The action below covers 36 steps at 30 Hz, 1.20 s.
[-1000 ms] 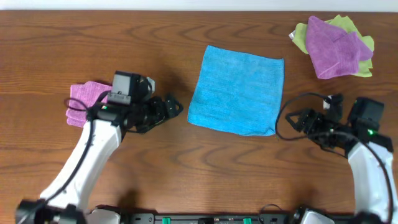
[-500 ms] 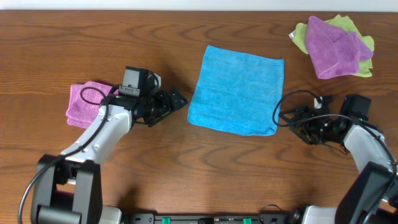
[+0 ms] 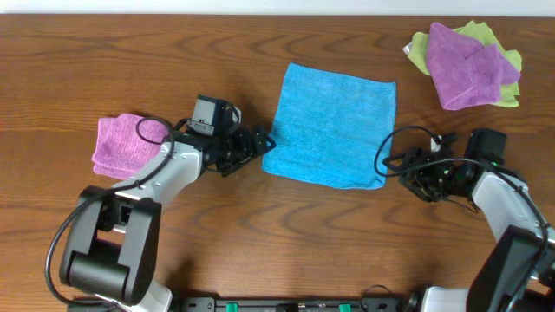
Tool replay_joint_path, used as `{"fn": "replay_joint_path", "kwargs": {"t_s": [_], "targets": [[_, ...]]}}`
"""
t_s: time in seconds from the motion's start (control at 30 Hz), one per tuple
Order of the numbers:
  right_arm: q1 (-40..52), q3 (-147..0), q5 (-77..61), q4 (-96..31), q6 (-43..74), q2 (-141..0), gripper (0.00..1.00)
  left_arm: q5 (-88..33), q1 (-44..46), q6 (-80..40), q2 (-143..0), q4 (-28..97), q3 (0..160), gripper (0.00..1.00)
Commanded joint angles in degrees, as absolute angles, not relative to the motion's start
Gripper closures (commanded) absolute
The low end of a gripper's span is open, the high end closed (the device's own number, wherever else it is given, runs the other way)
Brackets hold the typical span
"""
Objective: Fold the cloth
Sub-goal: 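Move both grippers to the blue cloth's near left and right corners and grasp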
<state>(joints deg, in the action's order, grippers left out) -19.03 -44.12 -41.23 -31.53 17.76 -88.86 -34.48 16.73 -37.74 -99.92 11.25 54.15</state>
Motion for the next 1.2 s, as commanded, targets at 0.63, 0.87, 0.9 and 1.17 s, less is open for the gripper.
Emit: {"fn": "replay_joint_path", "kwargs": {"t_s": [0.63,0.87,0.9,1.17], "targets": [[-13.9,-40.3,-35.7,-26.7,25.8,-89.2,0.34,-33.9,20.4,-43.7,-105.6,4.2,55.3,0.05],[-10.9,-40.3,-32.2,-26.3,28.2,-89.2,0.37,-31.7,22.8,-43.8,-105.7,4.2,55.3,0.04],[-10.5,-40.3,-31.4,-26.3,28.7,-89.2,0.38,-31.3,23.0,-43.8,-105.7,4.2,55.3,0.04],[-10.2,-40.3,-30.3,-26.4,28.7,-89.2,0.40,-29.1,25.0,-43.8,-105.7,4.2,55.3,0.05]]}}
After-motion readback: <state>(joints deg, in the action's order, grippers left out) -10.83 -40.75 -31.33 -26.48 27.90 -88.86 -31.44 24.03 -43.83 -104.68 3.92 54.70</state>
